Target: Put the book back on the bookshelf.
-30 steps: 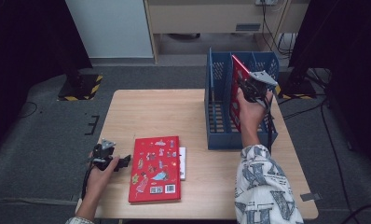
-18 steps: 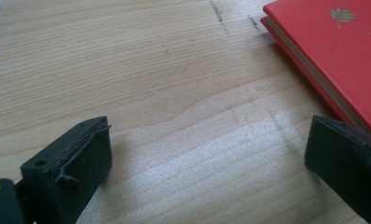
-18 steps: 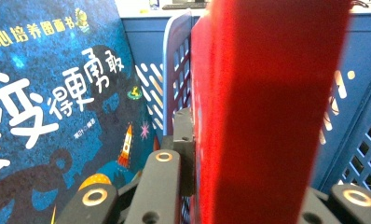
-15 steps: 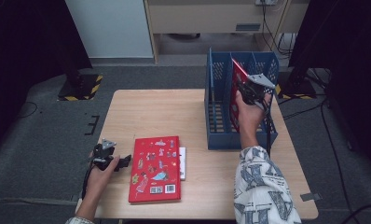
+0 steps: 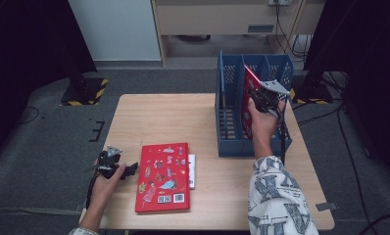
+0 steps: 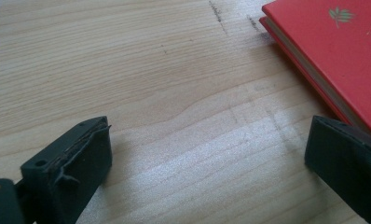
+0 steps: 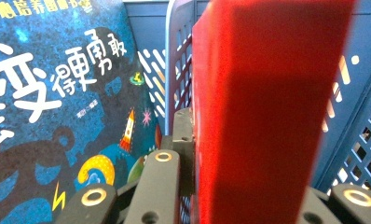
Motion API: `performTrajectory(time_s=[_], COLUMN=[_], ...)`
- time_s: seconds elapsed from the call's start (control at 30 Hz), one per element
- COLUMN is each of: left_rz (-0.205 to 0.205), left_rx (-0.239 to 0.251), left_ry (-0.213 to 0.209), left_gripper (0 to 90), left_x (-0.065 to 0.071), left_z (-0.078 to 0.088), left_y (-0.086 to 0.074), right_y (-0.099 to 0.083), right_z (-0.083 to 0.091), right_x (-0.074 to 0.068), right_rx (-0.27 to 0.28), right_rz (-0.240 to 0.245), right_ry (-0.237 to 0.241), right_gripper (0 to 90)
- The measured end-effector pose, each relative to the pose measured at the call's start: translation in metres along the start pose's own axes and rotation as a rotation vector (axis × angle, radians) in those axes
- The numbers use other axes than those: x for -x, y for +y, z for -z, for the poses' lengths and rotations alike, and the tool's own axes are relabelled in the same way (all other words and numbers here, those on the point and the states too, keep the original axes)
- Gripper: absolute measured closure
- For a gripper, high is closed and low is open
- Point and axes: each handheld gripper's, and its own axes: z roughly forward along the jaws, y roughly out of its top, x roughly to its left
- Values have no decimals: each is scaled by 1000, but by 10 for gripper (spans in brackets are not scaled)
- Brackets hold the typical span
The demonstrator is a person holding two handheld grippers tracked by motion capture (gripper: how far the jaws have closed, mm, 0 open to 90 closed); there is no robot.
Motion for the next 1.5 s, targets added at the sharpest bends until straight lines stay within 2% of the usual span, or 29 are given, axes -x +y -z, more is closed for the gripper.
performTrajectory(time_s=[0.13,0.43,0.63,1.0,1.17,1.33,1.5], left_rz=[0,-1,-1,-1,-2,-2,-4], left_rx=[0,-1,-1,-1,-1,-1,0], left_ry=[0,0,-1,-1,-1,-2,-1], left_gripper=[0,0,0,0,0,0,0], left_x=[0,0,0,0,0,1,1], left_z=[0,0,0,0,0,0,0], left_y=[0,0,0,0,0,0,0], right_y=[-1,-7,-11,-10,-8,-8,-7], right_z=[4,28,34,35,35,32,24], right_x=[-3,-7,-10,-13,-14,-13,-13], right_rx=[-17,-50,-59,-67,-69,-53,-27], right_rz=[15,40,31,27,45,56,98], right_ry=[-2,-4,-2,-12,-40,-46,-66], right_gripper=[786,774,770,761,789,796,797])
